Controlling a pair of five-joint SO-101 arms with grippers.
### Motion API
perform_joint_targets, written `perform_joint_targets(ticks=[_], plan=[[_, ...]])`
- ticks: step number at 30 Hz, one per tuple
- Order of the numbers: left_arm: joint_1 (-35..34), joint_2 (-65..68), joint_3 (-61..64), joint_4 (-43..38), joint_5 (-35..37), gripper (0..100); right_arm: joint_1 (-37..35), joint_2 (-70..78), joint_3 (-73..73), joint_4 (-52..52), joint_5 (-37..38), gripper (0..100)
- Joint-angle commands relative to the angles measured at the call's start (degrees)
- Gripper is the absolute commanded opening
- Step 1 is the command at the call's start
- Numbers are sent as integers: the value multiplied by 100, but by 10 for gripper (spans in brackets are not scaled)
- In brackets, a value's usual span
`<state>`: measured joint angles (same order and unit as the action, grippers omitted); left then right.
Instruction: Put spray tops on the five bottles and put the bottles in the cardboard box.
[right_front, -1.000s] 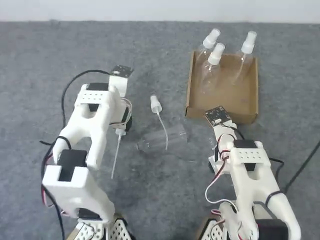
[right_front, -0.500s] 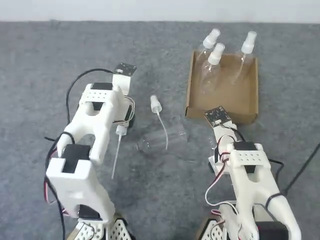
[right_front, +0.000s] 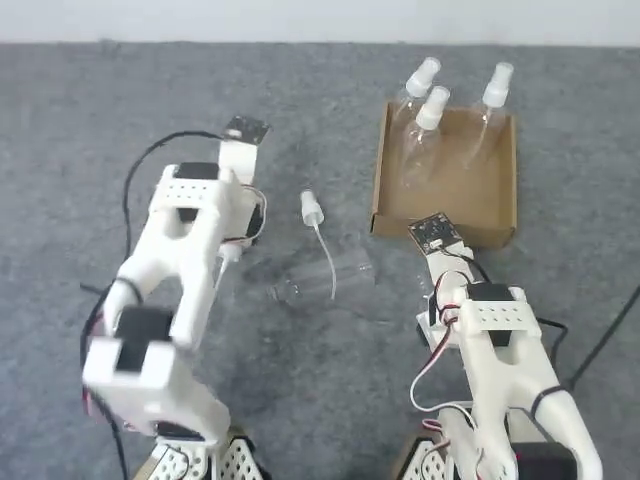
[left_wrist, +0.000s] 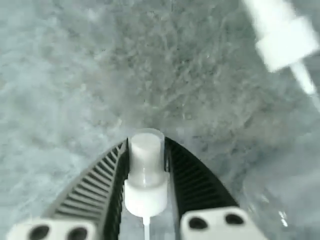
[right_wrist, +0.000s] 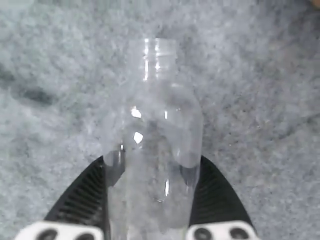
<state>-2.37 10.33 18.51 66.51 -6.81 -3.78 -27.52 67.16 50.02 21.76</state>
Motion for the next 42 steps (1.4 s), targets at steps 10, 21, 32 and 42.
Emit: perform_joint_targets(ticks=[10,21,32,42], plan=[[62,-5099,3266,-343,211,11,-655,31,-686,295,35,28],[-9,-7121,5191,-967,26,11,-910,22,-2136,1745,26,275],[9,-7165,5253,-985,26,11,-716,470,-3332,2273,519,274],[18,-7165,5262,-993,26,11,-321,1851,-3701,2176,1635,274]])
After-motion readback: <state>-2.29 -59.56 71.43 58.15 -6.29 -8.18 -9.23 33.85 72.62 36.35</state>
